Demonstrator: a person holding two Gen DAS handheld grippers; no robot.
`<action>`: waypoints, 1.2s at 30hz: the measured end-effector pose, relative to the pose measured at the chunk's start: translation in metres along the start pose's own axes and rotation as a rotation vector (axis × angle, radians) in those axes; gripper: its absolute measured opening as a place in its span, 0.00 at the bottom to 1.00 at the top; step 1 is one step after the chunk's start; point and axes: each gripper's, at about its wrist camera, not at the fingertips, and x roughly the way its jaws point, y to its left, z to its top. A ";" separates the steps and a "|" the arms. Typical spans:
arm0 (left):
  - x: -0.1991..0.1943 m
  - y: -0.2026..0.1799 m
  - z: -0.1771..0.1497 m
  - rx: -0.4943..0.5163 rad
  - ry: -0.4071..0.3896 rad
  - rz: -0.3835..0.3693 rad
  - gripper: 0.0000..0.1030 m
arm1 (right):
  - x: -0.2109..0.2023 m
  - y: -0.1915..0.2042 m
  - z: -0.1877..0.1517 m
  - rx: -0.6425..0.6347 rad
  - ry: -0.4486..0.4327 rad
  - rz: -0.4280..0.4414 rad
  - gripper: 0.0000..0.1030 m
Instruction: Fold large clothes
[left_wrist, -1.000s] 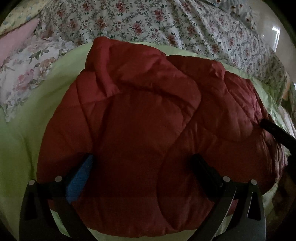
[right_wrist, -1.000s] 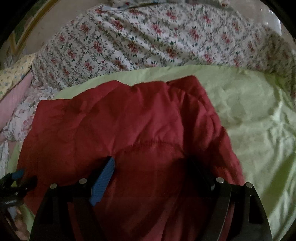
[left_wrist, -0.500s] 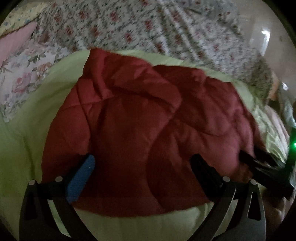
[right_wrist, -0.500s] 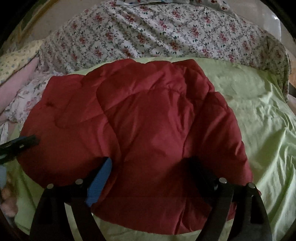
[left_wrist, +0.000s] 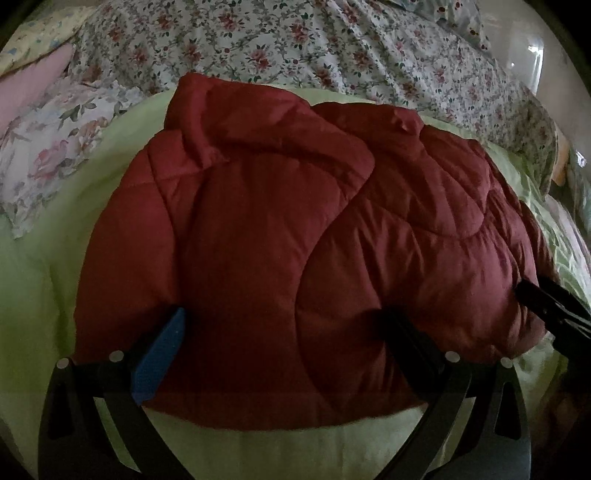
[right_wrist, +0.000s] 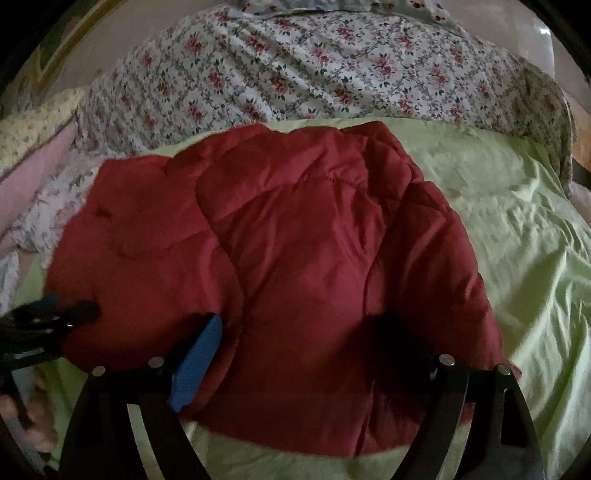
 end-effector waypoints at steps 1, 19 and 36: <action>-0.004 -0.001 -0.002 -0.003 0.004 0.004 1.00 | -0.007 0.001 -0.002 0.013 -0.011 0.018 0.87; -0.056 0.000 -0.055 0.030 0.081 0.091 1.00 | -0.067 0.020 -0.070 -0.064 0.111 0.074 0.87; -0.066 -0.006 -0.027 0.047 0.059 0.091 1.00 | -0.090 0.029 -0.033 -0.073 0.096 0.111 1.00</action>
